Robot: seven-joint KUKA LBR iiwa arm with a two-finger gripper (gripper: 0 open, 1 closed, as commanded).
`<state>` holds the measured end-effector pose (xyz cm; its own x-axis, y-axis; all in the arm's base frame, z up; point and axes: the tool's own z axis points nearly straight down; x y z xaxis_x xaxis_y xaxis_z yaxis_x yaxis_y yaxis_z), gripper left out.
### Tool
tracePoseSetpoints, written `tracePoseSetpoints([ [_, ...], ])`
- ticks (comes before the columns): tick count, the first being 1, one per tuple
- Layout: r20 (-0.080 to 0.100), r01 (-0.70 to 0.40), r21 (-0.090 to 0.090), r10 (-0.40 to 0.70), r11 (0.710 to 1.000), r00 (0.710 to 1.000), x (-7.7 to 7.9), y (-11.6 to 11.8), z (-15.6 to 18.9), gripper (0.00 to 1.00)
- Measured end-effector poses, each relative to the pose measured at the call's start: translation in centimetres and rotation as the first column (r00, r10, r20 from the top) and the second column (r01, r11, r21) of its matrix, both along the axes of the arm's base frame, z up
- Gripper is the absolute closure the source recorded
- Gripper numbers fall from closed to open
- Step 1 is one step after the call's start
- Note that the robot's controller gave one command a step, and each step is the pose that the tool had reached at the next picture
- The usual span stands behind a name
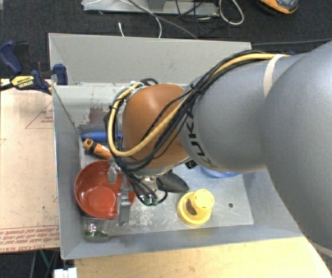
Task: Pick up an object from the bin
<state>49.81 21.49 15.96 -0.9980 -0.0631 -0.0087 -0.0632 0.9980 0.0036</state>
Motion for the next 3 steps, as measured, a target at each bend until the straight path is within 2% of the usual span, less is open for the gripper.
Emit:
tracePoseSetpoints([
  [1, -0.003, -0.446, -0.001, 0.446, 0.895, 0.895, 0.0, 3.4, -5.0, 0.0],
  [2, 0.0, -0.217, -0.004, 0.217, 0.976, 0.976, -1.4, 3.0, -5.7, 0.0],
  [3, 0.0, -0.668, -0.011, 0.668, 0.744, 0.744, -1.2, 2.7, -8.3, 1.0],
])
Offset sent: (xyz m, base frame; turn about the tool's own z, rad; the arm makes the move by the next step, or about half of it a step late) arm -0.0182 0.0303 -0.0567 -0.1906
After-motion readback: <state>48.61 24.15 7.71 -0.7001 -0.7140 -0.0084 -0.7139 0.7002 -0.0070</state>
